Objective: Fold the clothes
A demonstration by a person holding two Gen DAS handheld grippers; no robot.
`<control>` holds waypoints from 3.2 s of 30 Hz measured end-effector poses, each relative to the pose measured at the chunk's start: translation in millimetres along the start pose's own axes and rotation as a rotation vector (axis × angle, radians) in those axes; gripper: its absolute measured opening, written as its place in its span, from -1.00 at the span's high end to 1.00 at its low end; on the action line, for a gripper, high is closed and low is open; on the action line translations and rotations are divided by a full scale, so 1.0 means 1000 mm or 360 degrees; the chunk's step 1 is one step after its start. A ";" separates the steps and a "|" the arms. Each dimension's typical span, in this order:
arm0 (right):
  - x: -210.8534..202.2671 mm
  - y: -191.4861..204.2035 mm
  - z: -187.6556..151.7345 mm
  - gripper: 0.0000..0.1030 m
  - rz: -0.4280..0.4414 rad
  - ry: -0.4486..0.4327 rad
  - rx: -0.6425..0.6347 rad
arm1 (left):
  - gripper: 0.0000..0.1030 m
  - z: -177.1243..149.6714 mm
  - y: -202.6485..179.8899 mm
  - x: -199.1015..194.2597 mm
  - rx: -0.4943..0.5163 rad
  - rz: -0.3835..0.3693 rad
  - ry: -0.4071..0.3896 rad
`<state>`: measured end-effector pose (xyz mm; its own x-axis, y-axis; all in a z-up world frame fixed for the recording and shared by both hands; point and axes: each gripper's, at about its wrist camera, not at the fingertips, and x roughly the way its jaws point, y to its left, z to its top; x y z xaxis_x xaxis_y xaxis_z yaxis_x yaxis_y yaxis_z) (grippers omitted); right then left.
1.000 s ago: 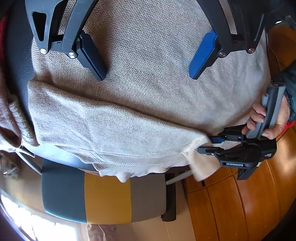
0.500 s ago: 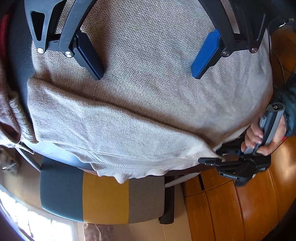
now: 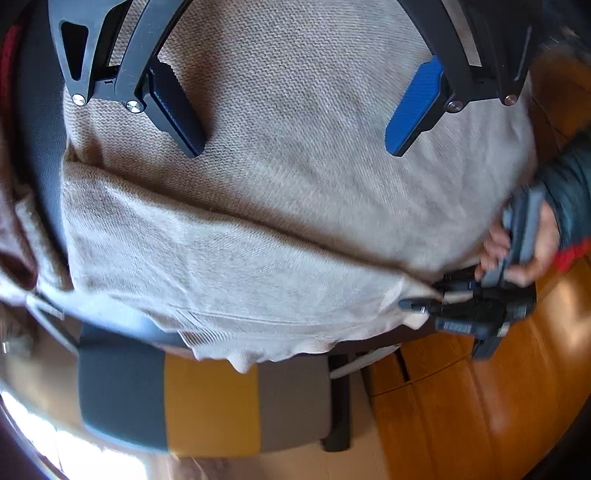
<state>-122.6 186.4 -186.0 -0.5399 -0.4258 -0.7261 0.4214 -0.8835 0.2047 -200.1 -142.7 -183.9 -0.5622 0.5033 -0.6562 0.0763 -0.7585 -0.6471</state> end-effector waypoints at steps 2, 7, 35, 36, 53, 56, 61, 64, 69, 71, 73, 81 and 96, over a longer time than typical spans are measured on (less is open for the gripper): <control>-0.008 -0.012 0.012 -0.92 0.0002 -0.0039 0.0119 | 0.79 0.001 -0.007 0.001 0.0041 0.0034 -0.0001; -0.012 -0.049 0.049 -0.92 -0.0168 -0.0171 0.0268 | 0.77 -0.006 -0.009 0.002 0.0150 0.0045 -0.0062; 0.047 -0.098 0.077 -1.00 -0.0437 -0.0019 0.0302 | 0.64 0.011 0.001 -0.012 0.0128 0.0171 -0.0065; 0.045 -0.100 0.077 -1.00 -0.0423 -0.0026 0.0310 | 0.60 0.014 -0.002 -0.015 0.0126 0.0199 -0.0067; 0.059 -0.103 0.084 -1.00 -0.0449 -0.0018 0.0287 | 0.50 0.083 -0.086 0.059 0.0374 0.0133 0.0073; 0.057 -0.106 0.084 -1.00 -0.0423 -0.0036 0.0308 | 0.50 0.112 -0.103 0.087 0.0384 0.0114 0.0125; 0.055 -0.109 0.083 -1.00 -0.0386 -0.0064 0.0334 | 0.50 0.150 -0.121 0.130 0.0434 0.0167 0.0200; 0.054 -0.112 0.082 -1.00 -0.0361 -0.0084 0.0353 | 0.46 0.170 -0.129 0.160 0.0446 0.0194 0.0259; 0.053 -0.117 0.081 -1.00 -0.0312 -0.0120 0.0389 | 0.39 0.188 -0.127 0.199 0.0403 0.0204 0.0330; 0.053 -0.118 0.082 -1.00 -0.0306 -0.0127 0.0395 | 0.36 0.189 -0.127 0.209 0.0422 0.0210 0.0336; 0.053 -0.118 0.081 -1.00 -0.0296 -0.0136 0.0403 | 0.35 0.189 -0.129 0.213 0.0466 0.0221 0.0320; 0.051 -0.119 0.081 -1.00 -0.0287 -0.0146 0.0411 | 0.84 0.174 -0.141 0.216 0.0659 0.0373 0.0238; 0.067 -0.103 0.085 -1.00 -0.0525 -0.0015 0.0260 | 0.93 0.086 -0.175 0.116 0.0991 -0.0091 0.0158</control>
<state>-264.4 232.1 -200.1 -0.6344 -0.1141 -0.7646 0.1021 -0.9928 0.0635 -349.8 13.1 -113.1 -0.4697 0.5635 -0.6796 -0.4617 -0.8129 -0.3549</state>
